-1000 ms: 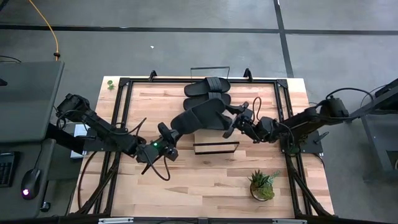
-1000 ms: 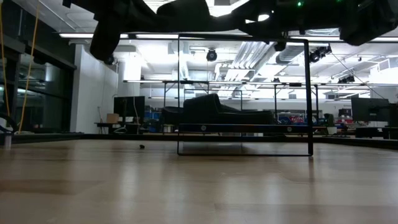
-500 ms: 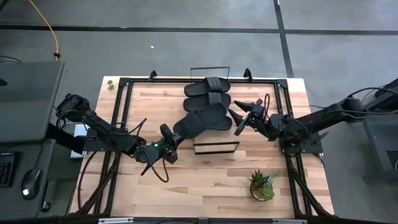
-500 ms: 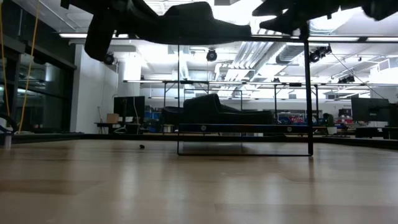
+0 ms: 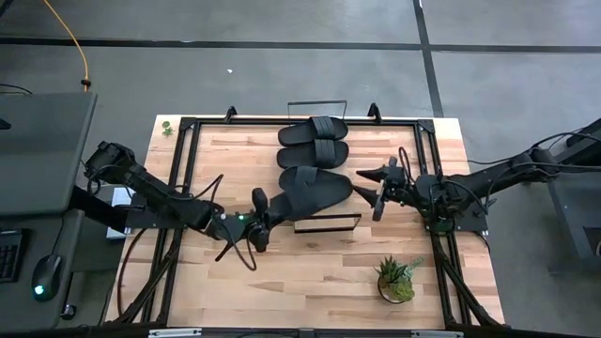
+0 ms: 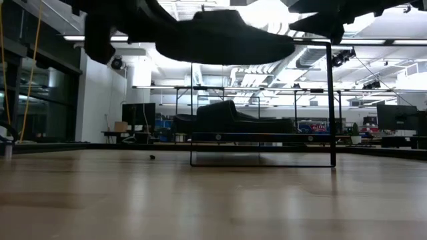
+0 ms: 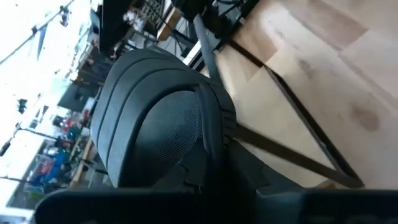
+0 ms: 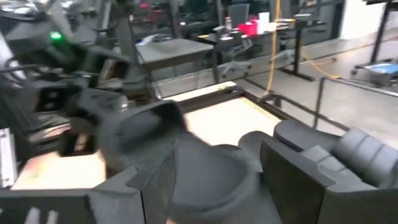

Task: Pick and place slides into the shelf
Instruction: Put the black slide on the shelf

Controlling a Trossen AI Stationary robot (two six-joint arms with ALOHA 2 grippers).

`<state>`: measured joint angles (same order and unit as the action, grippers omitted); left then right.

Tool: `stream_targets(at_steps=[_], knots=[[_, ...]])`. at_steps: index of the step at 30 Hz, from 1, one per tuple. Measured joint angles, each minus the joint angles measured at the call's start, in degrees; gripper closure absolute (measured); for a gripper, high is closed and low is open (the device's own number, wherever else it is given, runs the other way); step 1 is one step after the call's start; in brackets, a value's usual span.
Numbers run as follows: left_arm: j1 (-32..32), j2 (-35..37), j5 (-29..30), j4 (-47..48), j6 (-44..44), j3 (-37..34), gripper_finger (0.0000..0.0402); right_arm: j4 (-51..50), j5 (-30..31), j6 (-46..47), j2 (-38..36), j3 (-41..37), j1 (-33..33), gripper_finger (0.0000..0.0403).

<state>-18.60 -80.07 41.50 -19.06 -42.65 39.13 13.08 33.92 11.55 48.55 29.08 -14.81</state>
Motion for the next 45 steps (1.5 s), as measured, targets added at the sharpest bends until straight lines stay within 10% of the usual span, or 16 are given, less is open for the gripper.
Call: stream_targets(at_steps=[16, 45], knots=[[7.66, 0.04, -14.68, 1.65, 5.3, 0.11, 0.0379, 1.31, -1.43, -1.51, 0.01, 0.0, 0.07, 0.0187], [10.94, -5.49, -14.2, 1.55, 2.59, -0.11, 0.0384, 1.31, -2.65, -1.25, 0.23, 0.02, 0.31, 0.0187]])
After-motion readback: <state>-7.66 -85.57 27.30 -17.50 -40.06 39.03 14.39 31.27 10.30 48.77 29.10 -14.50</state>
